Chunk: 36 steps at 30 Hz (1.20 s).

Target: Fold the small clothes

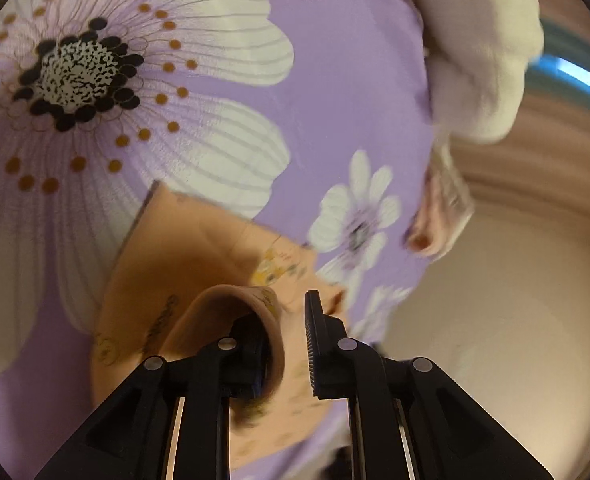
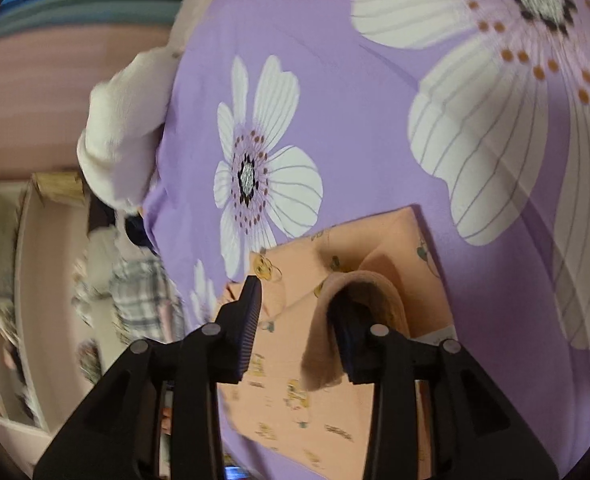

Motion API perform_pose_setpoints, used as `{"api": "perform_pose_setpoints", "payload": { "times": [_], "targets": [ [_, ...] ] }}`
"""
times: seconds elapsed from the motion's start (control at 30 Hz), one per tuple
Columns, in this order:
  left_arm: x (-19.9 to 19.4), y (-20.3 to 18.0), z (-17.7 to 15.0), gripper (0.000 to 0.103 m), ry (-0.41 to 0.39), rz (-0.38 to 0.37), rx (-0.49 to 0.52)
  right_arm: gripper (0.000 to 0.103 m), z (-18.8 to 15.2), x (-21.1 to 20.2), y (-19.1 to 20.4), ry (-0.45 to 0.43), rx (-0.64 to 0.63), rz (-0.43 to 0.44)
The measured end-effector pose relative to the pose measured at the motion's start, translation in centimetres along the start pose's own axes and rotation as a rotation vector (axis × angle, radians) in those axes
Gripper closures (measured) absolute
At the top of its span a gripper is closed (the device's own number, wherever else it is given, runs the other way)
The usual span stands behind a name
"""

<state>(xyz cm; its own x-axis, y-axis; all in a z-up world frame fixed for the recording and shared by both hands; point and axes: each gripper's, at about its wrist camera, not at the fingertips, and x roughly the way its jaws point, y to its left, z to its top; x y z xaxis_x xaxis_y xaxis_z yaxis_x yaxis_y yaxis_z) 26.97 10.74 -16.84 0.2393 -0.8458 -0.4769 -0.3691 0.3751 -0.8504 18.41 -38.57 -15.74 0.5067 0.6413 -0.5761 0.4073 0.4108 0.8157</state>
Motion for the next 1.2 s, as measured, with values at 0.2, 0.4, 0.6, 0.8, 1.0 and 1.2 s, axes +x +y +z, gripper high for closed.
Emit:
{"api": "perform_pose_setpoints", "payload": {
  "times": [0.2, 0.4, 0.6, 0.8, 1.0, 1.2],
  "targets": [
    [-1.6, -0.1, 1.4, 0.092, -0.128, -0.074, -0.070, 0.056, 1.3, -1.3, -1.2, -0.103, 0.131, 0.152],
    [-4.4, -1.5, 1.2, 0.092, -0.241, -0.077, 0.008, 0.054, -0.3, -4.1, 1.4, -0.196, -0.058, 0.151],
    [-4.5, -5.3, -3.6, 0.092, -0.228, 0.256, 0.369, 0.055, -4.9, -5.5, 4.3, -0.175, -0.400, -0.082],
    [-2.2, -5.5, -10.6, 0.092, -0.200, 0.498, 0.698, 0.069, -11.9, -5.1, 4.6, -0.179, -0.688, -0.368],
    [-0.3, -3.5, -14.4, 0.092, -0.181, 0.598, 0.807, 0.070, -16.4, -3.0, 3.4, -0.262, -0.855, -0.549],
    [1.1, -1.3, -16.3, 0.092, -0.181, 0.664, 0.825, 0.071, -18.7, -0.9, 2.6, -0.271, -0.922, -0.665]
  ]
}}
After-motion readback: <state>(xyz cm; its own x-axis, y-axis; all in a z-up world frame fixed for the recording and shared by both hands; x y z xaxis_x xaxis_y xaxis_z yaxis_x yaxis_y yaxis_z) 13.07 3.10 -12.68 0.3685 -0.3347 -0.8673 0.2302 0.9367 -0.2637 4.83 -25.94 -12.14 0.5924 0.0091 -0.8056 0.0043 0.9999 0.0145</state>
